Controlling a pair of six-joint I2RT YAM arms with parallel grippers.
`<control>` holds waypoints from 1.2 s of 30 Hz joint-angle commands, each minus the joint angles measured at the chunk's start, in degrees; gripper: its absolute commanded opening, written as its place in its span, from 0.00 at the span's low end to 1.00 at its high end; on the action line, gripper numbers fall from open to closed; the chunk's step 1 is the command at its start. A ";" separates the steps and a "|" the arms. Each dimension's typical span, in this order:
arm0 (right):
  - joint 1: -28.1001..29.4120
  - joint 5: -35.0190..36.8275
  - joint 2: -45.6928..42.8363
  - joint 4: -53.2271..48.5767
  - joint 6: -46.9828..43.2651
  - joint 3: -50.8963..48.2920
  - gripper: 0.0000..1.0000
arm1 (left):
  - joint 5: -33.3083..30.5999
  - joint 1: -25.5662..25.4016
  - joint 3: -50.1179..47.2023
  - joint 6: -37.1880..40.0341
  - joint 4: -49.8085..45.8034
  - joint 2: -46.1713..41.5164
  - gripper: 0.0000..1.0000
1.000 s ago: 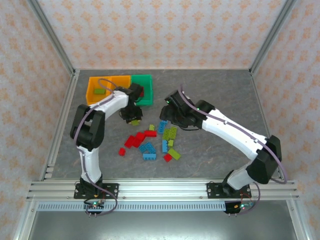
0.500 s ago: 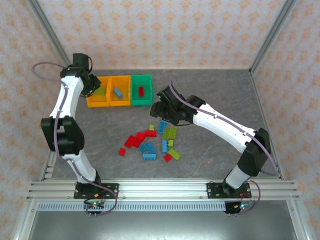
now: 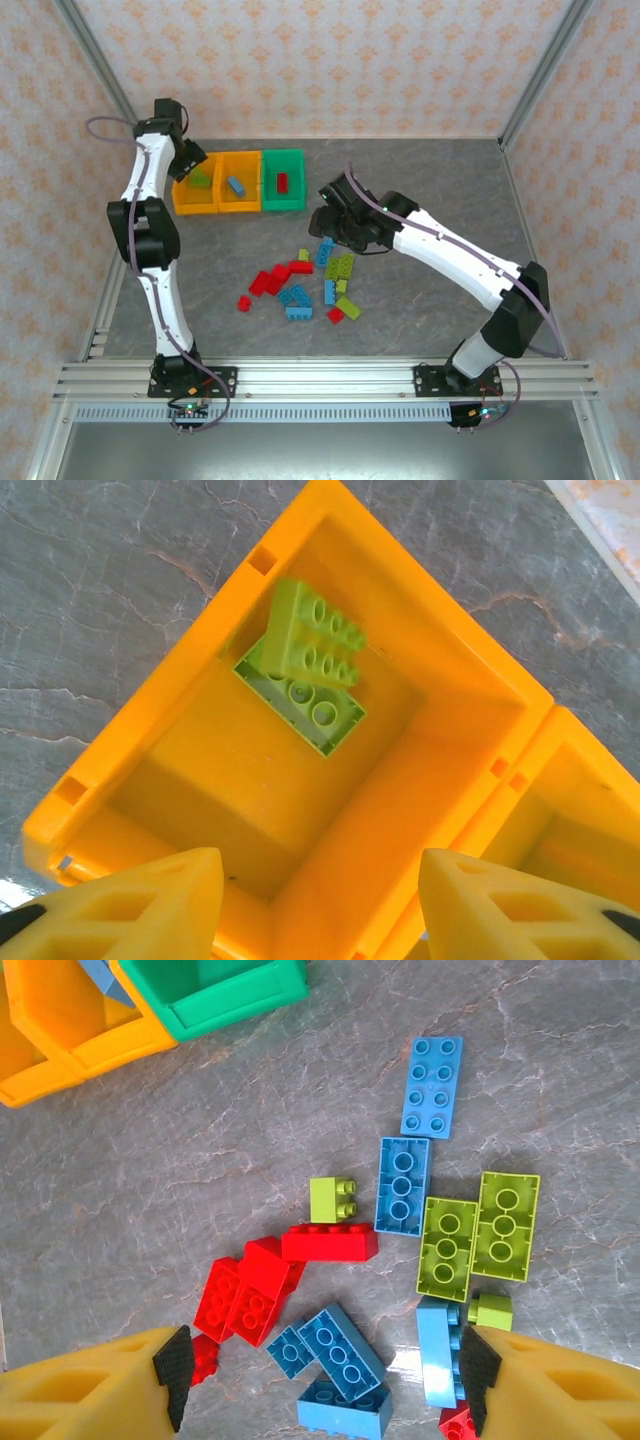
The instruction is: Sort the legos into containers by color
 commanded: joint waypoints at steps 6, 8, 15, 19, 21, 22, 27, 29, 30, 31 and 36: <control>-2.38 8.53 4.27 -3.56 5.45 -0.44 0.78 | 6.25 -5.02 -29.44 10.68 3.65 -36.92 0.53; -3.84 6.87 7.35 -1.64 5.73 -0.74 0.78 | 6.81 -7.90 -38.15 11.50 4.92 -46.34 0.53; -6.55 4.60 22.38 1.59 0.74 7.14 0.77 | 2.70 -20.96 -58.22 14.46 2.68 -72.54 0.54; -6.86 4.29 30.62 1.60 -0.69 13.31 0.77 | 4.48 -22.89 -60.87 16.16 -0.74 -80.29 0.55; -7.20 3.45 33.98 2.04 0.61 15.00 0.77 | 6.23 -22.94 -60.93 17.26 -2.36 -82.69 0.56; -7.32 3.30 35.21 2.26 1.25 15.39 0.76 | 7.26 -22.94 -60.67 17.97 -3.09 -83.19 0.57; -7.52 4.36 38.03 2.84 2.69 15.31 0.55 | 7.97 -23.11 -60.59 20.04 -5.17 -84.51 0.60; -7.60 4.97 38.11 2.36 2.20 15.43 0.43 | 8.24 -23.18 -60.19 20.71 -4.81 -84.82 0.64; -7.65 5.20 37.95 2.09 1.90 15.68 0.39 | 8.18 -23.14 -59.75 21.10 -4.90 -84.77 0.67; -7.69 5.55 37.63 1.65 1.32 15.95 0.34 | 8.04 -23.16 -59.31 21.38 -4.90 -84.71 0.71; -7.65 7.06 31.64 1.84 -0.46 17.33 0.22 | 5.45 -23.12 -57.73 19.55 -4.18 -83.95 0.86</control>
